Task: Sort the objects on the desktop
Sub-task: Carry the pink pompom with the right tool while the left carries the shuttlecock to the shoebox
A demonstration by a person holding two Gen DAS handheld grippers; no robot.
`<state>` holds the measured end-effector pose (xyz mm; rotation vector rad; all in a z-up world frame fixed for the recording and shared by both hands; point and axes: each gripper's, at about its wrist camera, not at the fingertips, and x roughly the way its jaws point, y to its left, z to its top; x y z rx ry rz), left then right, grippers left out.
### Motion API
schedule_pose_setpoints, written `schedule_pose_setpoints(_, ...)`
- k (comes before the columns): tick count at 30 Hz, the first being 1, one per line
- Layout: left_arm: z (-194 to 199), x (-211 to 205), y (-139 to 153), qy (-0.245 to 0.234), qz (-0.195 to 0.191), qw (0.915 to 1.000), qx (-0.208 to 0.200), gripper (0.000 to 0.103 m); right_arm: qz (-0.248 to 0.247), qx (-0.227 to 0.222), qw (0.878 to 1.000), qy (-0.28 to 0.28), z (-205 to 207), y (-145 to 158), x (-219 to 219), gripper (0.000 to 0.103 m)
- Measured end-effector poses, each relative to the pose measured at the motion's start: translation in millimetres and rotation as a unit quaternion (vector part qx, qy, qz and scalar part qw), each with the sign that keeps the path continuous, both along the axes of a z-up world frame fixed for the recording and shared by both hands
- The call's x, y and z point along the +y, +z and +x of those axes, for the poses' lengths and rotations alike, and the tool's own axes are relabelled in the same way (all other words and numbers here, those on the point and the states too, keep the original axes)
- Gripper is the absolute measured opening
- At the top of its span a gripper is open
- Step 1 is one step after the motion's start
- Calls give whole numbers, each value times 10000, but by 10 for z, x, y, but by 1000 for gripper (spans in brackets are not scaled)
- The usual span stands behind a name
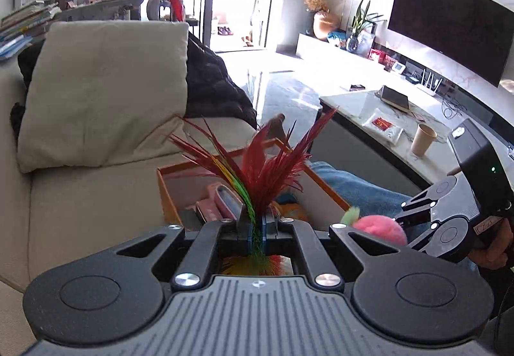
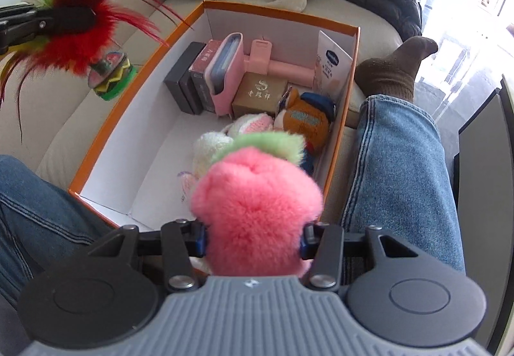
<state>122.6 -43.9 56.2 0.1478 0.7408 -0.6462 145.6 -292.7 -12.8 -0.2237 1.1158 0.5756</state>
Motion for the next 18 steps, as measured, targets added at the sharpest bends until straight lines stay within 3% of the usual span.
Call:
schedule_pose_setpoints(8,38,-241,-527,155,464,9983,330,5,95,88,9999,102,29,-90,-18,50)
schedule_pose_setpoints(14,54,-292,-625,312,742,9964,277,6,128,136,9997,172,32,-132,-15,51)
schedule_pose_setpoints(18,35,-196,-557,433,587,9970,275,7,50,154,9996,235,22,-150,10,51)
